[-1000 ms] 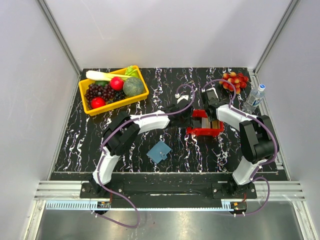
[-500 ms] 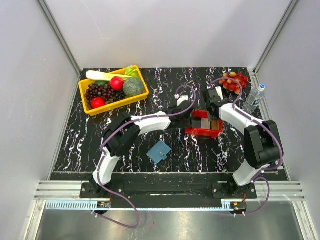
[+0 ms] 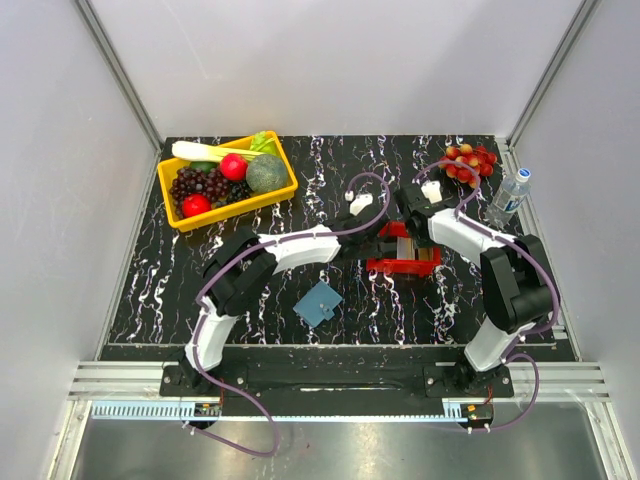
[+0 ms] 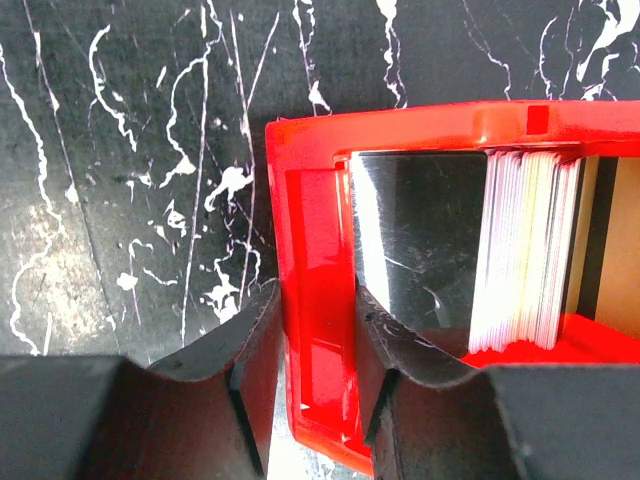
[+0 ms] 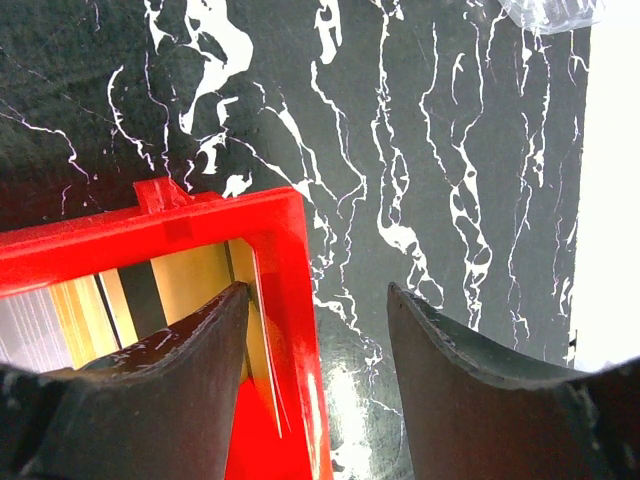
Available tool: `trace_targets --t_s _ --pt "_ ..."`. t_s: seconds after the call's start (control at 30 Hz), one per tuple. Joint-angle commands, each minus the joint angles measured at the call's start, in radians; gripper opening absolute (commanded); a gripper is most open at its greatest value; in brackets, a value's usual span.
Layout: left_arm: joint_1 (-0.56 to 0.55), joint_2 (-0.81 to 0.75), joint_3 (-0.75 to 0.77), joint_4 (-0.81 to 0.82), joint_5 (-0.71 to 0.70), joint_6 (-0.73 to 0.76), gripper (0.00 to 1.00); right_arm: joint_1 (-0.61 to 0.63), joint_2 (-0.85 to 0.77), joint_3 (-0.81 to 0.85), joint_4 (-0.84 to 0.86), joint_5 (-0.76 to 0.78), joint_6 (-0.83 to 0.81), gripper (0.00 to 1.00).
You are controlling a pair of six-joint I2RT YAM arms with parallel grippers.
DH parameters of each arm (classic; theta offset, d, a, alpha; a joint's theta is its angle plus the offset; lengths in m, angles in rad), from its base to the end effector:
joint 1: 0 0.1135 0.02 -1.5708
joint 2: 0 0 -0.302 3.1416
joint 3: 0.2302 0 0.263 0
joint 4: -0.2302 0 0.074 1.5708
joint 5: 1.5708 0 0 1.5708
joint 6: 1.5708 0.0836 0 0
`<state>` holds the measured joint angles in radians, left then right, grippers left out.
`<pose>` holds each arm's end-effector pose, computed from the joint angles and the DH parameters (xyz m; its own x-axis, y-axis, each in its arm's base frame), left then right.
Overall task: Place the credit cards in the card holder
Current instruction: Pick up the credit card from the storage box.
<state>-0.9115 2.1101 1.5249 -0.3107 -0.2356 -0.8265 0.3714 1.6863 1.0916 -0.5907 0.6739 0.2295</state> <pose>0.3332 -0.3981 0.1600 -0.8236 -0.1048 -0.5573 0.1084 0.9356 -0.3361 0.3478 0.0795 0.1906 -0.8556 -0.1425 -0.4976 0.1332 0.8684 -0.4776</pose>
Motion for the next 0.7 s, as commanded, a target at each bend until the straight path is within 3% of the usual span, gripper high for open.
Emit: trace_targets --t_s 0.0,0.23,0.67 --pt "-0.004 -0.085 -0.038 -0.044 -0.067 -0.002 0.0 0.006 0.036 -0.019 0.011 0.09 0.016 0.63" --pt "-0.004 -0.091 -0.054 -0.033 -0.06 -0.008 0.0 0.004 0.03 -0.036 0.034 0.098 0.001 0.62" --pt "-0.004 -0.105 -0.086 -0.039 -0.105 -0.017 0.0 0.006 -0.053 0.017 0.0 0.164 -0.128 0.5"
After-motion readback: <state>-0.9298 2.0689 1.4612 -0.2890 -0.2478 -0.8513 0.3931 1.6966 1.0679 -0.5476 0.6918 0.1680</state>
